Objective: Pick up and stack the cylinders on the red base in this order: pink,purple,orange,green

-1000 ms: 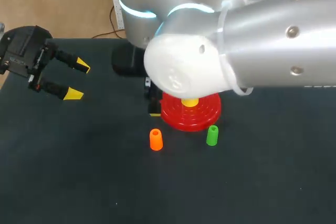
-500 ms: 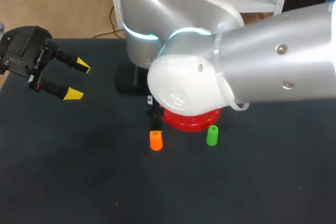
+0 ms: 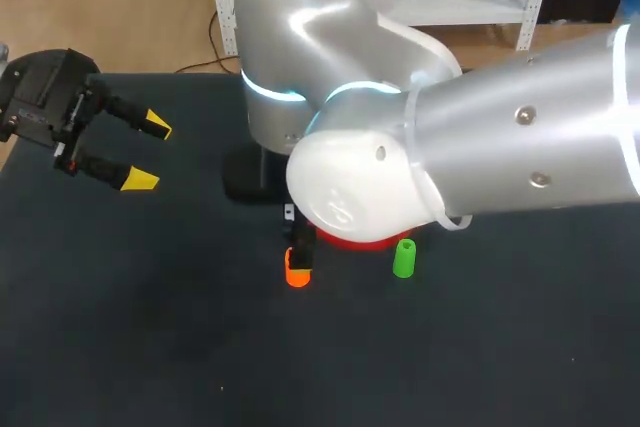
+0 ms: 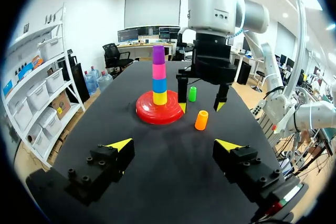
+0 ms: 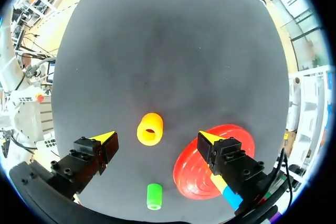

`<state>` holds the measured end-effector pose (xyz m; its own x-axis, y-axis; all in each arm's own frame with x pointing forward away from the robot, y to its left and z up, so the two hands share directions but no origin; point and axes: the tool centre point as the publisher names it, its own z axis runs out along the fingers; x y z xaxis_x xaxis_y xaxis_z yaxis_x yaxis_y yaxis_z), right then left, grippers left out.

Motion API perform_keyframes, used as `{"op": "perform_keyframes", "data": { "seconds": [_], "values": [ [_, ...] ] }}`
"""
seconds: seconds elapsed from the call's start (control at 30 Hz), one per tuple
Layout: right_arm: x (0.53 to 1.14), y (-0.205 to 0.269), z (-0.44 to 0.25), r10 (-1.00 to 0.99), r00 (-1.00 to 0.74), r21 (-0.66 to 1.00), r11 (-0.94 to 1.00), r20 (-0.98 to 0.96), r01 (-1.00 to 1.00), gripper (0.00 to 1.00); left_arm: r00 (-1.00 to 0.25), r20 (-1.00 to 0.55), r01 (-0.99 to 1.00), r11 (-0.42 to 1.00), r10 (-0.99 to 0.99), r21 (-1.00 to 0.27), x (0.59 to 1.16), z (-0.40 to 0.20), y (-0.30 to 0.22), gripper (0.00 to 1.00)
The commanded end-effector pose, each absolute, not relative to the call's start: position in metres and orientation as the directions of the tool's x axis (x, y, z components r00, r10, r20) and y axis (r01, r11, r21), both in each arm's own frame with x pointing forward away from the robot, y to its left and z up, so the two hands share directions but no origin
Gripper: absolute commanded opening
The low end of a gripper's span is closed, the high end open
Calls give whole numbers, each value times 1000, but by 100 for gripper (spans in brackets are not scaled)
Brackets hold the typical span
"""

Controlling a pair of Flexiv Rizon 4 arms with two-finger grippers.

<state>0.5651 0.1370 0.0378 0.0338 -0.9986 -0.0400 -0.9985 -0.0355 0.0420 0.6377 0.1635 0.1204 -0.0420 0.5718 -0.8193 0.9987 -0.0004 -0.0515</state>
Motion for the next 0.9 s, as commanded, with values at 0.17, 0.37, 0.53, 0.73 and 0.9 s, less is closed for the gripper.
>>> {"op": "perform_keyframes", "data": {
  "seconds": [0.17,0.37,0.53,0.73,0.9],
  "values": [
    [566,139,30,-998,35,58,-38,-45,-998,100,-40,-821,999,-1,570,-49,638,120,164,100],
    [565,141,23,-998,35,70,-39,-49,-997,100,-40,-821,999,-1,570,-49,638,120,164,100],
    [566,140,16,-998,26,77,-30,-51,-997,100,-40,-821,999,-1,570,-49,638,120,164,100],
    [565,141,13,-998,21,85,-26,-55,-996,100,-40,-821,999,-1,570,-49,638,120,164,100],
    [565,141,12,-998,17,88,-22,-62,-996,100,-40,-821,999,-1,570,-49,638,120,164,100]
  ]
}}
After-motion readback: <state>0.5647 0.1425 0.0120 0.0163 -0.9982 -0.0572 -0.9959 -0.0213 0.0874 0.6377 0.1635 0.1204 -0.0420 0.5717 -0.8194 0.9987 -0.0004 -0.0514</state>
